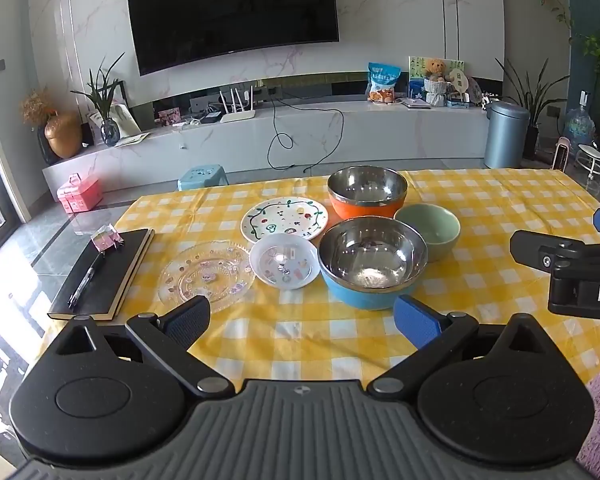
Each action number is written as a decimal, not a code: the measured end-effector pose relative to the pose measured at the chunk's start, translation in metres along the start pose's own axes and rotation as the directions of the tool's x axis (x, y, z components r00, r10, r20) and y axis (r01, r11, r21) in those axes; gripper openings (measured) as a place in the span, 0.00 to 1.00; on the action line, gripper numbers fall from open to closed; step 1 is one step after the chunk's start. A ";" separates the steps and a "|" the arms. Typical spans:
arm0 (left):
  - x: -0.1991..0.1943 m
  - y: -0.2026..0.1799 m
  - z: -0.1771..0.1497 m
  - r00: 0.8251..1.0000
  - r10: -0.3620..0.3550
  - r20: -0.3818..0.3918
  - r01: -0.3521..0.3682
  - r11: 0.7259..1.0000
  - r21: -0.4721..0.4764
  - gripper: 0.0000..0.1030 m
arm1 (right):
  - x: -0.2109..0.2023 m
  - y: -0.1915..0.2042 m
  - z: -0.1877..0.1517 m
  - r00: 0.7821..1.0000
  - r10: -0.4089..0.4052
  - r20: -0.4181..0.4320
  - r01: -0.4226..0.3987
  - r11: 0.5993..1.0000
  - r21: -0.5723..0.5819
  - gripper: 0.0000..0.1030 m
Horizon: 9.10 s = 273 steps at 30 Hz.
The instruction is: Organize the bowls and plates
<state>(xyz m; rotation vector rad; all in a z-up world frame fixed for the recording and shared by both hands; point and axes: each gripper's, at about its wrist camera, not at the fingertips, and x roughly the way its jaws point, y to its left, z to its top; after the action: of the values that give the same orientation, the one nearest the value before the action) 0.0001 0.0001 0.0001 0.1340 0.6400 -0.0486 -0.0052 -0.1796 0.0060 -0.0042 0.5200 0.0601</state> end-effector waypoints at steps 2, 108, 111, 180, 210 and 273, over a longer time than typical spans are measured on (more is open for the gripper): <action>0.000 0.000 0.000 1.000 0.000 0.001 0.000 1.000 0.001 1.00 | 0.000 0.000 0.000 1.000 0.000 -0.001 0.000 1.000 0.001 0.98; 0.000 0.000 0.000 1.000 0.004 -0.011 -0.004 1.000 0.008 1.00 | 0.006 0.005 0.000 1.000 -0.002 -0.026 0.002 1.000 -0.006 0.98; 0.000 0.000 0.000 1.000 0.004 -0.011 -0.004 1.000 0.007 1.00 | 0.006 0.005 0.000 1.000 -0.002 -0.026 0.002 1.000 -0.006 0.98; 0.184 0.027 0.045 0.921 -0.223 -0.318 0.138 0.953 -0.269 0.06 | 0.212 -0.003 0.016 0.842 0.199 -0.502 -0.018 0.940 0.342 0.14; 0.084 0.139 -0.012 0.907 -0.203 -0.370 0.062 0.931 -0.359 0.06 | 0.139 0.095 -0.018 0.693 0.422 -0.585 -0.241 0.900 0.364 0.15; 0.093 0.024 0.125 0.968 -0.203 -0.150 0.195 0.978 -0.069 0.53 | 0.125 -0.054 0.089 0.974 0.079 -0.215 0.014 0.917 0.400 0.65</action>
<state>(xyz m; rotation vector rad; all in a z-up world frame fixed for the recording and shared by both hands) 0.1506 0.0057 0.0461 0.0211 0.8094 -0.2167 0.1504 -0.2247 0.0208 0.4031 0.7548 -0.0159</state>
